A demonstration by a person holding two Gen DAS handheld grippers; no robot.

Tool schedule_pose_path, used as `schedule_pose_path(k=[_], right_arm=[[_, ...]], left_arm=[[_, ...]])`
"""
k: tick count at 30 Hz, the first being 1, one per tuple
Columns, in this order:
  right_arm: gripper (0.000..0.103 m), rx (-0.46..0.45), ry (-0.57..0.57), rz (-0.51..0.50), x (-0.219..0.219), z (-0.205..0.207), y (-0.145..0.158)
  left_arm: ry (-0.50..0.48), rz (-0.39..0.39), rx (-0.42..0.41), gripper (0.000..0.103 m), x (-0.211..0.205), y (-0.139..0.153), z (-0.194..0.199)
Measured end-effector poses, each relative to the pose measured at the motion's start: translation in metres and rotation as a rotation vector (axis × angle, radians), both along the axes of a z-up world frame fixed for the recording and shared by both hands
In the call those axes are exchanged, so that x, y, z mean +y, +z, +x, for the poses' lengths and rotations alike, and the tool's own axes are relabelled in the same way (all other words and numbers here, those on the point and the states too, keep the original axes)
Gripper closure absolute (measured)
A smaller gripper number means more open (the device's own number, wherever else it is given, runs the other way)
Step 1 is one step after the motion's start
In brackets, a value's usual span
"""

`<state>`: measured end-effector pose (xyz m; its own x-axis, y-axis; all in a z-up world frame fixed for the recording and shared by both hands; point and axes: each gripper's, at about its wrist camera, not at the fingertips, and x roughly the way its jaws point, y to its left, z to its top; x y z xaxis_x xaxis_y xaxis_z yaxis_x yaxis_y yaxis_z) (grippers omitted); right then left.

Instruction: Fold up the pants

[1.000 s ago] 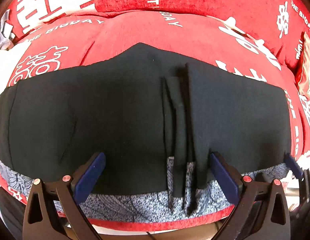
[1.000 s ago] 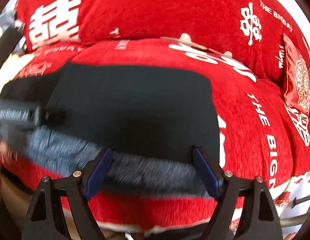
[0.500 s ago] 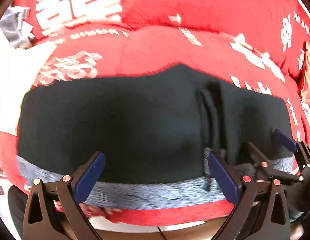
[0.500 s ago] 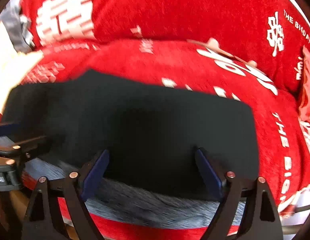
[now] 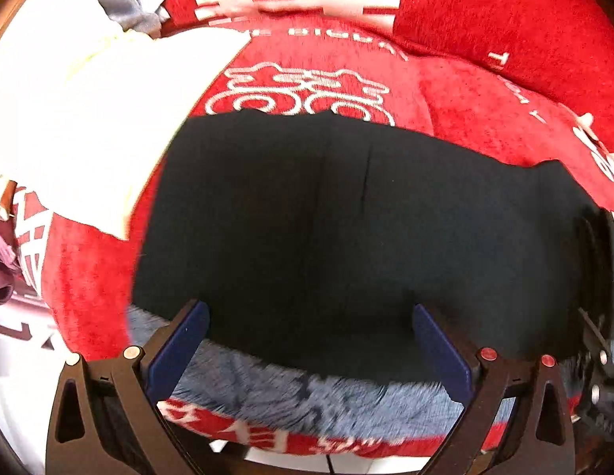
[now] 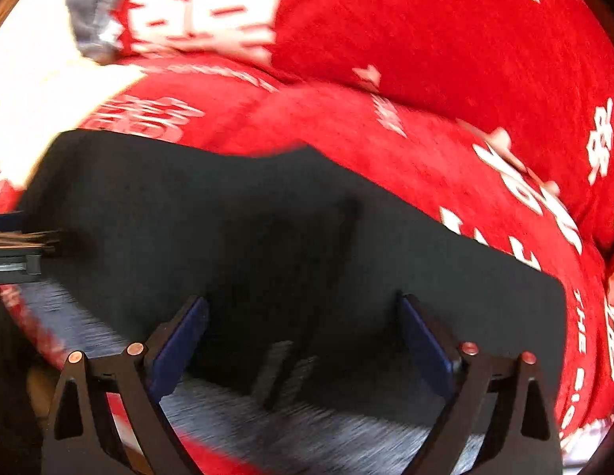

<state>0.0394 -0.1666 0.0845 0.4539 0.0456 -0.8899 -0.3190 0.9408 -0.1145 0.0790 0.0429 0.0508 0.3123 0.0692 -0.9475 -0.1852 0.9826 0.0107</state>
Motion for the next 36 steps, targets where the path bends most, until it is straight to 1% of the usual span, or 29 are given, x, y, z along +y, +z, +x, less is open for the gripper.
schedule_pose_path(k=[2, 4, 6, 8, 9, 10, 11, 13, 15, 16, 17, 19, 23, 26, 28, 29, 30, 31, 32, 33, 34, 35, 36], right_arm=[[0.006, -0.066, 0.064, -0.018, 0.015, -0.018, 0.011], [0.006, -0.055, 0.141, -0.014, 0.031, -0.029, 0.008], [0.006, -0.019, 0.177, -0.03, 0.042, -0.031, -0.004], [0.006, 0.032, 0.16, -0.035, 0.042, -0.02, -0.019], [0.006, 0.066, 0.139, 0.005, 0.037, -0.011, -0.025], [0.006, 0.09, 0.112, 0.067, 0.031, -0.002, -0.029], [0.005, 0.102, 0.094, 0.098, 0.028, 0.007, -0.031], [0.005, 0.107, 0.084, 0.074, 0.033, 0.021, -0.032], [0.005, 0.105, 0.104, 0.04, 0.04, 0.035, -0.032], [0.005, 0.1, 0.129, 0.041, 0.046, 0.043, -0.029], [0.005, 0.096, 0.158, 0.053, 0.049, 0.046, -0.025], [0.005, 0.095, 0.246, 0.077, 0.063, 0.053, -0.016], [0.005, 0.157, 0.506, 0.127, 0.105, 0.073, -0.01], [0.005, 0.204, 0.671, 0.101, 0.142, 0.085, -0.02], [0.003, 0.264, 0.762, 0.066, 0.163, 0.089, -0.035], [0.0, 0.296, 0.798, 0.045, 0.172, 0.091, -0.044], [0.0, 0.33, 0.818, 0.059, 0.176, 0.094, -0.051], [0.0, 0.382, 0.833, 0.106, 0.178, 0.099, -0.056], [0.0, 0.437, 0.832, 0.148, 0.178, 0.106, -0.061], [0.001, 0.489, 0.825, 0.167, 0.178, 0.111, -0.066], [0.012, 0.514, 0.83, 0.174, 0.178, 0.113, -0.066], [0.034, 0.516, 0.872, 0.176, 0.178, 0.109, -0.06], [0.044, 0.496, 0.904, 0.176, 0.178, 0.105, -0.052]], left_arm=[[0.011, -0.004, -0.026, 0.0, 0.009, 0.004, -0.007], [0.047, 0.002, -0.033, 0.0, 0.022, 0.002, -0.008], [0.087, 0.007, -0.008, 0.0, 0.038, -0.008, -0.006], [0.095, -0.047, -0.007, 0.0, 0.049, -0.011, -0.007], [0.1, -0.053, -0.014, 0.0, 0.053, -0.01, -0.007], [0.098, -0.059, -0.018, 0.0, 0.056, -0.009, -0.007], [0.092, -0.078, -0.014, 0.0, 0.06, -0.01, -0.006], [0.094, -0.137, -0.008, 0.0, 0.071, -0.014, -0.005], [0.075, -0.21, 0.01, 0.0, 0.081, -0.021, -0.002], [0.067, -0.234, 0.013, 0.0, 0.082, -0.023, -0.002], [0.048, -0.249, 0.006, 0.0, 0.083, -0.023, -0.002], [0.002, -0.239, -0.008, 0.0, 0.082, -0.021, -0.003], [-0.055, -0.263, -0.031, 0.0, 0.084, -0.021, -0.01], [-0.098, -0.275, -0.052, 0.0, 0.083, -0.02, -0.014], [-0.125, -0.271, -0.063, 0.0, 0.084, -0.019, -0.017], [-0.139, -0.265, -0.065, 0.0, 0.085, -0.018, -0.022], [-0.151, -0.26, -0.066, 0.0, 0.086, -0.018, -0.021], [-0.164, -0.256, -0.066, 0.0, 0.085, -0.018, -0.021], [-0.175, -0.258, -0.066, 0.0, 0.085, -0.018, -0.021], [-0.184, -0.266, -0.066, 0.0, 0.086, -0.017, -0.022], [-0.187, -0.277, -0.065, 0.0, 0.088, -0.015, -0.026], [-0.193, -0.299, -0.065, 0.0, 0.091, -0.014, -0.026], [-0.197, -0.327, -0.065, 0.0, 0.095, -0.013, -0.026]])
